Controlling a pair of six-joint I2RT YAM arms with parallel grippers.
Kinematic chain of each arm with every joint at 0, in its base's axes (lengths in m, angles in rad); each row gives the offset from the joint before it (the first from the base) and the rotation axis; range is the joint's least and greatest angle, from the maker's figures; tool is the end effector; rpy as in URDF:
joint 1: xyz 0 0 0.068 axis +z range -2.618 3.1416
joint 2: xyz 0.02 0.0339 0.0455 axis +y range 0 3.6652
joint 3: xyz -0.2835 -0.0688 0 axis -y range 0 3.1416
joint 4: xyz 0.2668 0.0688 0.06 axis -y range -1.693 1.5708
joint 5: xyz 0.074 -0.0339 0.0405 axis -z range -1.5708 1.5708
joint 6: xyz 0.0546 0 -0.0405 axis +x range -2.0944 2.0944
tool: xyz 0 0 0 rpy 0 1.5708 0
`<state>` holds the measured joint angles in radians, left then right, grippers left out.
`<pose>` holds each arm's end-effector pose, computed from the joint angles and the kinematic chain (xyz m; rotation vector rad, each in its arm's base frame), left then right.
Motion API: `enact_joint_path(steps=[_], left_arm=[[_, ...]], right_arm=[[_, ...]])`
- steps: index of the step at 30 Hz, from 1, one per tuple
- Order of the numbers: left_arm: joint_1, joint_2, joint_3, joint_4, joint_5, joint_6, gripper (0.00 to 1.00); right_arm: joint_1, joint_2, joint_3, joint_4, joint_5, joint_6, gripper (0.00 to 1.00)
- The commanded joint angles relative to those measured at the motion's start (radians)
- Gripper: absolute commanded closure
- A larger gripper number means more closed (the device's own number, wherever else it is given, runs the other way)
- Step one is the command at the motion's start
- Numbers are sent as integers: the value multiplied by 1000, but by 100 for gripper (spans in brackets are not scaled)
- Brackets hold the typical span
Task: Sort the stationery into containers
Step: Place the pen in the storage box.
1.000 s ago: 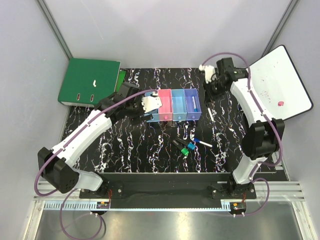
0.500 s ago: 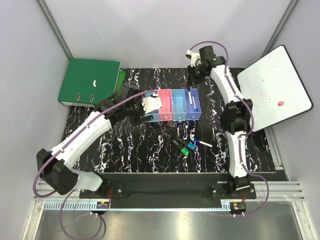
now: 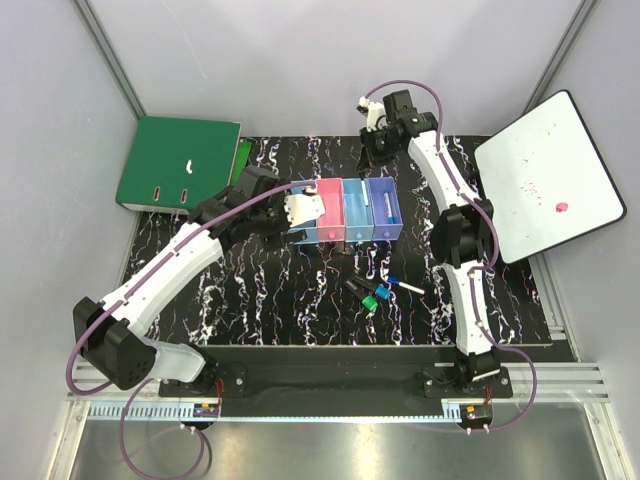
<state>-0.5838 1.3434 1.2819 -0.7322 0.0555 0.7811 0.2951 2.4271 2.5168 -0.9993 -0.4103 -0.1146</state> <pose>0.2621 -0.1768 0.3416 1.5112 1.8168 0.0300 0.5397 0.1868 0.2850 -0.6722 2.3720 0.5857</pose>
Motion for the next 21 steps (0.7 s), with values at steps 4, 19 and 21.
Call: enact_joint_path(steps=[4, 19, 21], left_arm=[[-4, -15, -1, 48, 27, 0, 13], [-4, -6, 4, 54, 24, 40, 13], [-4, -9, 8, 54, 24, 40, 13]], right_arm=[[10, -31, -90, 27, -38, 23, 100], [36, 61, -102, 27, -33, 4, 70], [39, 56, -105, 24, -30, 0, 67]])
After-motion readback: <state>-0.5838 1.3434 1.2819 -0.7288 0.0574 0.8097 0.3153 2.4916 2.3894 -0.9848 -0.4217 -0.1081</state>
